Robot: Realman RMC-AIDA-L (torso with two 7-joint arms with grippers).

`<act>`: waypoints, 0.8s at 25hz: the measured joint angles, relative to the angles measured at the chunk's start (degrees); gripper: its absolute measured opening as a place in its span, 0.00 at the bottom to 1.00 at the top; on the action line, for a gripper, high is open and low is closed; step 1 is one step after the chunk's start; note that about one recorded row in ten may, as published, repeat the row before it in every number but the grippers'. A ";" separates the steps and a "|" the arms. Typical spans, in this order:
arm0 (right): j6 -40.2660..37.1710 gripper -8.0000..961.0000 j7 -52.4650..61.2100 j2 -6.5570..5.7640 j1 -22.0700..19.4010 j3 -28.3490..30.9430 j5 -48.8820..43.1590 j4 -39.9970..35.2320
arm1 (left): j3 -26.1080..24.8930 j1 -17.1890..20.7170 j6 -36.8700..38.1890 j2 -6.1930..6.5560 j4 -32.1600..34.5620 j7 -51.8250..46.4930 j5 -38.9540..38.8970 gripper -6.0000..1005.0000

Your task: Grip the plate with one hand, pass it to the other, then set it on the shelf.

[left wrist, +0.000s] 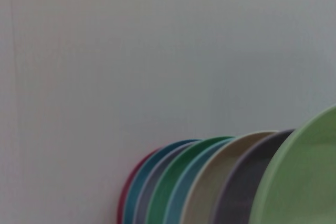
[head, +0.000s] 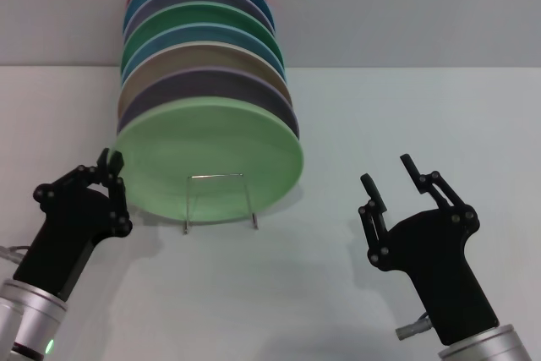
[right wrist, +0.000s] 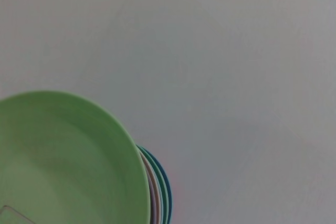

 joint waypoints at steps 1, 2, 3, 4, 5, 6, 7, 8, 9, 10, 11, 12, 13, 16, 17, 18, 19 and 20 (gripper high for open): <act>0.00 0.46 0.00 0.00 0.00 0.00 0.00 0.00 | 0.40 -0.06 -0.05 0.02 0.06 0.00 0.08 0.09; 0.00 0.46 -0.09 0.00 0.07 0.00 0.00 0.00 | 0.77 -0.10 -0.04 0.06 0.08 -0.07 0.12 0.09; 0.01 0.46 -0.15 0.00 0.12 -0.01 0.00 0.00 | 1.03 -0.12 0.02 0.11 0.10 -0.16 0.20 0.09; 0.01 0.46 -0.18 0.00 0.17 -0.01 0.00 0.00 | 1.17 -0.10 0.17 0.16 0.10 -0.27 0.17 0.09; 0.02 0.46 -0.22 0.00 0.23 -0.02 0.00 0.00 | 1.25 0.08 0.71 0.21 0.10 -0.38 0.16 0.09; 0.02 0.46 -0.25 0.01 0.26 -0.03 0.00 0.00 | 1.25 0.08 0.71 0.21 0.10 -0.38 0.16 0.09; 0.02 0.46 -0.28 0.03 0.28 -0.03 0.00 0.00 | 1.26 0.27 1.21 0.23 0.10 -0.39 0.17 0.10; 0.02 0.46 -0.32 0.06 0.31 -0.02 0.00 0.00 | 1.28 0.58 2.08 0.27 0.10 -0.42 0.17 0.13; 0.01 0.46 -0.33 0.08 0.31 0.18 0.00 -0.01 | 1.34 1.06 3.13 0.33 0.10 -0.45 0.16 0.17; -0.02 0.46 -0.35 0.10 0.31 0.45 0.00 -0.04 | 1.36 1.64 4.24 0.36 0.12 -0.51 0.17 0.20; -0.18 0.46 -0.36 0.10 0.31 1.12 0.00 -0.21 | 1.39 2.56 6.13 0.41 0.26 -0.58 0.16 0.24; -0.25 0.46 -0.31 0.10 0.31 1.70 -0.01 -0.39 | 1.42 3.56 7.65 0.41 0.48 -0.60 0.19 0.27; -0.44 0.46 0.03 0.10 0.30 2.88 -0.01 -0.72 | 1.42 3.56 7.65 0.41 0.48 -0.60 0.19 0.31; -0.73 0.46 2.40 0.08 0.03 6.16 -0.01 -1.86 | 1.36 8.32 17.28 0.49 2.21 -3.31 0.14 0.42; -0.81 0.46 4.04 0.07 -0.11 7.45 -0.01 -2.46 | 1.29 8.83 18.40 0.50 2.71 -4.54 0.11 0.46; -0.97 0.46 5.69 0.04 -0.22 8.51 -0.01 -3.06 | 1.10 9.20 19.56 0.52 3.33 -6.18 -0.03 0.50; -1.36 0.46 8.03 -0.04 -0.29 9.30 -0.01 -3.96 | 0.75 9.40 20.15 0.52 4.08 -8.74 -0.27 0.52; -1.88 0.46 9.74 -0.07 -0.30 9.70 -0.01 -4.76 | 0.31 9.27 19.97 0.52 4.78 -11.33 -0.39 0.55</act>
